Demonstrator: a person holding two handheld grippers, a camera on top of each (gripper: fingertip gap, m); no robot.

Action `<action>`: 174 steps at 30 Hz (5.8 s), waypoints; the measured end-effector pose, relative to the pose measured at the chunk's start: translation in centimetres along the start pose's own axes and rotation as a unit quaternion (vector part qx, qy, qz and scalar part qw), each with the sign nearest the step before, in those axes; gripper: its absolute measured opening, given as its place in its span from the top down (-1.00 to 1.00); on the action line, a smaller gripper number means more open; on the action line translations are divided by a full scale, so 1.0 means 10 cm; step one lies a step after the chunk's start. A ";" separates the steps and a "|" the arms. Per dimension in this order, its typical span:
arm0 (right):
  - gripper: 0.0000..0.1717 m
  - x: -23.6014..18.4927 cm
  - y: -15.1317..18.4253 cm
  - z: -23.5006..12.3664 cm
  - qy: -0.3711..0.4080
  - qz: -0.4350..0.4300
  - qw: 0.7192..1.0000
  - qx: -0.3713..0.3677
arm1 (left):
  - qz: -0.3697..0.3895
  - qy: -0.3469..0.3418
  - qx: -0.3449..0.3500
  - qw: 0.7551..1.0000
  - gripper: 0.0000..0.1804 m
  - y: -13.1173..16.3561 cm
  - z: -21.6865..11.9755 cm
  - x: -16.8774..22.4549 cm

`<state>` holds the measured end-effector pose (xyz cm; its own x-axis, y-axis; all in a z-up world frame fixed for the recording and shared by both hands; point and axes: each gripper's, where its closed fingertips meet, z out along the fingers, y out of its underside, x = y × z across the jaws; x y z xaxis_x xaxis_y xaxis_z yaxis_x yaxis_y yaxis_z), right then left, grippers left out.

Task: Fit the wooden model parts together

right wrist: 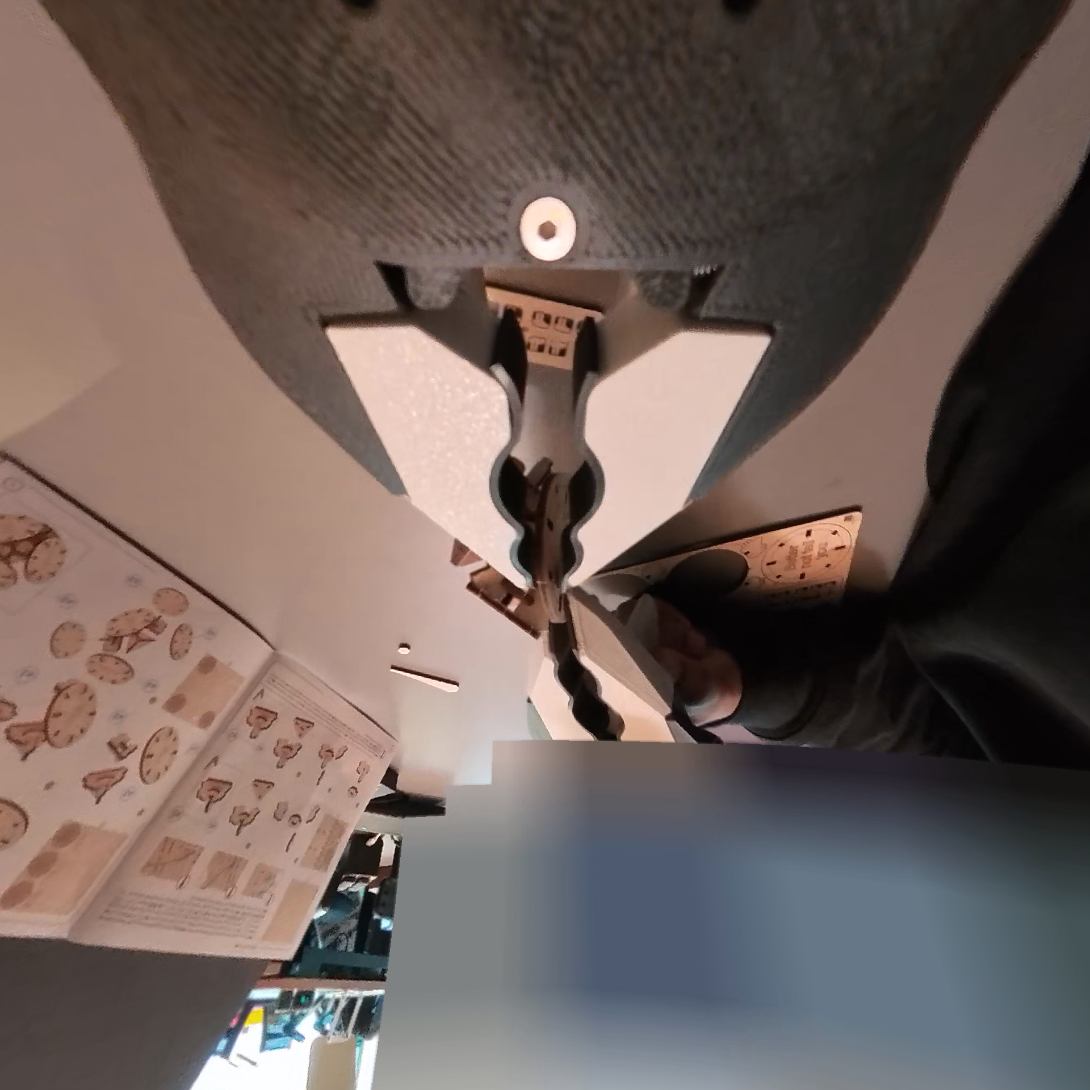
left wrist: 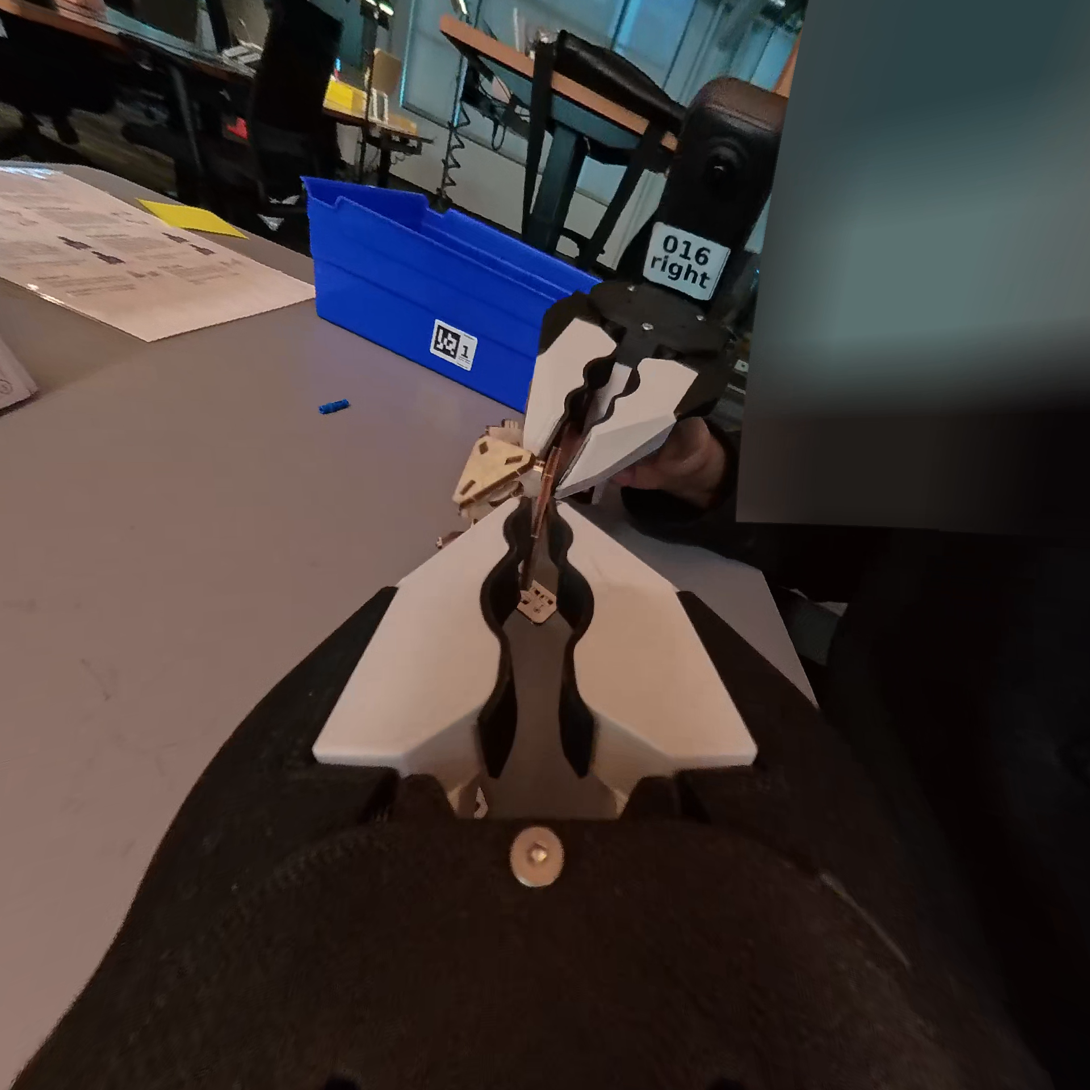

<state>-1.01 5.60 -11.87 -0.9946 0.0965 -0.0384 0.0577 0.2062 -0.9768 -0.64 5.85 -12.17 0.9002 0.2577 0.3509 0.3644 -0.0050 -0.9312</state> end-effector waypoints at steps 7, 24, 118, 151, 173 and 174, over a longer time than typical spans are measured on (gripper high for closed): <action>0.95 0.07 0.00 0.03 0.000 0.097 0.995 0.016 | -0.014 -0.021 0.019 0.999 0.98 -0.04 -0.02 -0.07; 0.98 0.10 -0.01 0.07 0.042 0.085 0.995 0.011 | -0.003 -0.082 0.046 0.996 0.90 -0.11 -0.03 -0.16; 0.99 0.12 0.16 0.09 0.110 -0.005 0.992 -0.066 | -0.008 -0.108 0.006 0.994 1.00 -0.03 0.03 -0.19; 1.00 0.03 0.23 0.11 0.024 0.039 0.997 -0.055 | 0.143 -0.116 -0.073 0.980 0.85 0.13 -0.01 -0.18; 1.00 0.00 0.16 0.09 0.039 0.052 0.997 -0.036 | 0.086 -0.096 -0.038 0.991 0.93 0.03 0.00 -0.12; 1.00 0.00 0.16 0.09 0.041 0.048 0.997 -0.034 | 0.081 -0.094 -0.037 0.992 0.93 0.03 0.00 -0.11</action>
<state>-1.00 5.08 -13.61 -0.9739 0.1984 -0.1102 0.1604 0.2578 -0.9528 -1.57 5.57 -12.85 0.8904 0.4235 0.1665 0.2415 -0.1296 -0.9617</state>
